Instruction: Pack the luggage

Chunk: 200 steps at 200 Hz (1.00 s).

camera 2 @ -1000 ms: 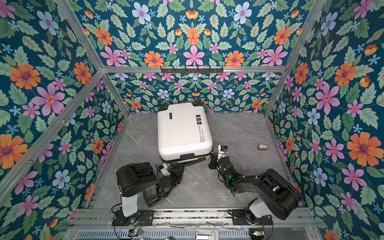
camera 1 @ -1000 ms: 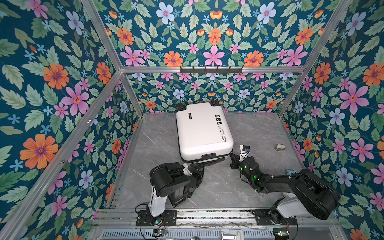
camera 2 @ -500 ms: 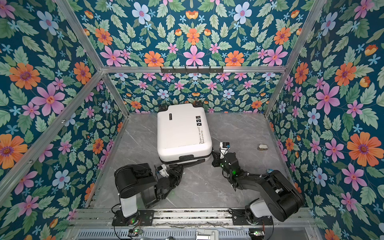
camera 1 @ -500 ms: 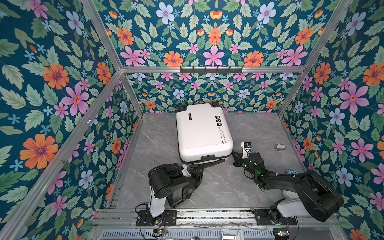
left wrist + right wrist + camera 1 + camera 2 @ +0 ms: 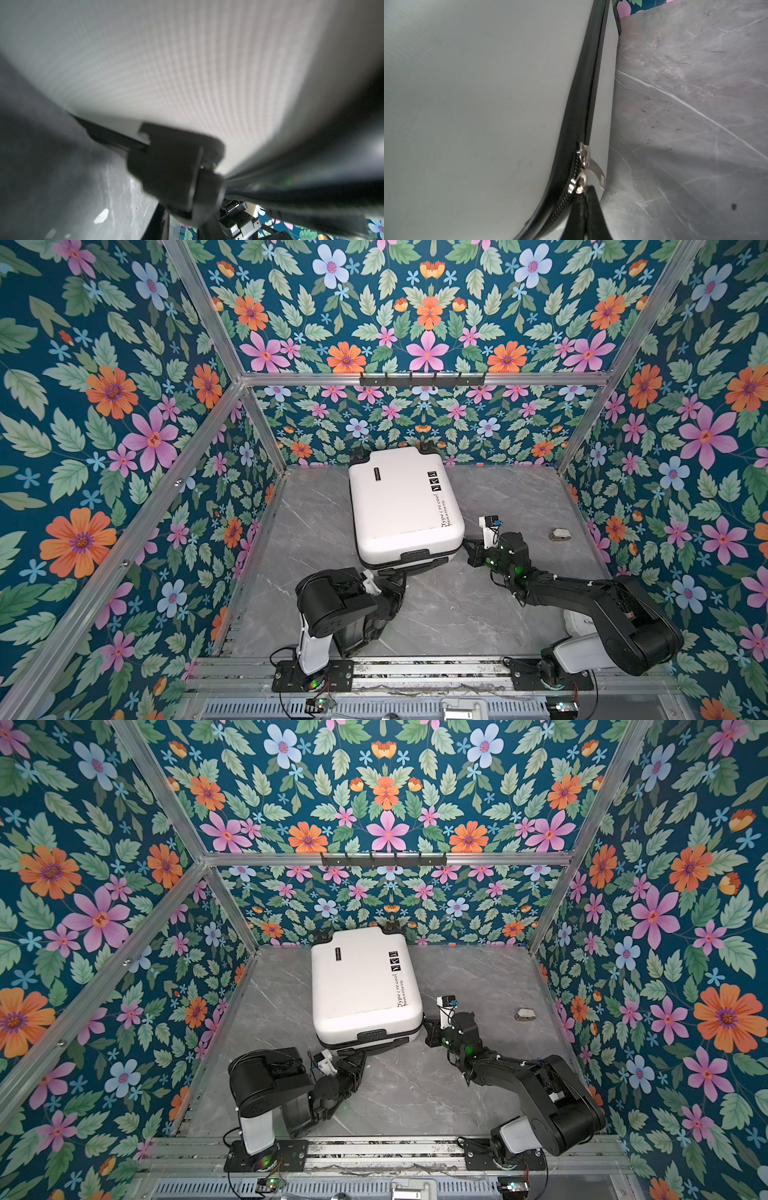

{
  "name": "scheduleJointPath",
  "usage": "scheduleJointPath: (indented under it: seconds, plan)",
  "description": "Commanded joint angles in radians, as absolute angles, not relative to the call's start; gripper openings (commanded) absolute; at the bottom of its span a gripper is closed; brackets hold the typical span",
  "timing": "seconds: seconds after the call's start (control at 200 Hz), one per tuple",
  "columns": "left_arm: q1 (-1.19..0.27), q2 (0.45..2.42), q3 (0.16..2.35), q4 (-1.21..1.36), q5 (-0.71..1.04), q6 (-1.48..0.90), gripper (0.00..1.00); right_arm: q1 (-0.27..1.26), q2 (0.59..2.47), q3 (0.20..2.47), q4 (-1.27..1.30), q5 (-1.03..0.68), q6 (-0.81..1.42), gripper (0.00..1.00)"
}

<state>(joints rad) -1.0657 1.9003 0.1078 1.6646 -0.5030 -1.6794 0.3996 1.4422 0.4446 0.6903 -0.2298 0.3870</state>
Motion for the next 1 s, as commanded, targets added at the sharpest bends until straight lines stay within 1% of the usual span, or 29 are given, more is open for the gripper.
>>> scheduleJointPath:
  seconds: [0.0,0.08,0.13,0.19,0.245,0.325,0.425,0.48,0.66,0.715,0.74,0.81,0.9,0.995]
  plan:
    - [-1.066,1.897,0.097,1.669,-0.553,-1.64,0.0,0.393,1.443,0.468,0.705,-0.197,0.362,0.0]
    - [-1.066,1.872,0.099,1.667,-0.553,-1.603,0.0,0.393,1.44,0.489,0.648,-0.238,0.352,0.0]
    - [-1.066,1.846,0.102,1.656,-0.553,-1.575,0.0,0.392,1.434,0.498,0.614,-0.263,0.345,0.24]
    - [-1.066,1.795,0.113,1.595,-0.547,-1.545,0.13,0.393,1.419,0.489,0.598,-0.277,0.339,0.4]
    - [-1.066,1.731,0.13,1.492,-0.538,-1.523,0.29,0.392,1.393,0.47,0.588,-0.267,0.34,0.52]
    - [-1.073,1.626,0.162,1.306,-0.528,-1.471,0.48,0.392,1.339,0.446,0.556,-0.235,0.334,0.65]
    - [-1.097,1.492,0.201,1.069,-0.542,-1.42,0.63,0.393,1.265,0.427,0.499,-0.208,0.315,0.73]
    - [-1.115,1.433,0.216,0.959,-0.553,-1.404,0.67,0.392,1.223,0.42,0.463,-0.186,0.305,0.76]
    - [-1.174,1.288,0.259,0.711,-0.574,-1.312,0.74,0.391,1.082,0.4,0.369,-0.114,0.273,0.89]
    - [-1.182,1.246,0.291,0.633,-0.572,-1.244,0.76,0.392,1.036,0.4,0.338,-0.08,0.271,0.92]
    - [-1.184,1.226,0.308,0.599,-0.572,-1.21,0.8,0.392,1.015,0.401,0.322,-0.054,0.272,0.94]
    - [-1.184,1.165,0.366,0.498,-0.573,-1.084,0.84,0.393,0.962,0.415,0.267,0.013,0.278,0.98]
    - [-1.184,1.084,0.451,0.381,-0.6,-0.894,0.85,0.393,0.901,0.447,0.206,0.09,0.296,0.99]
    - [-1.184,1.005,0.511,0.319,-0.678,-0.711,0.86,0.392,0.844,0.472,0.186,0.11,0.3,0.99]
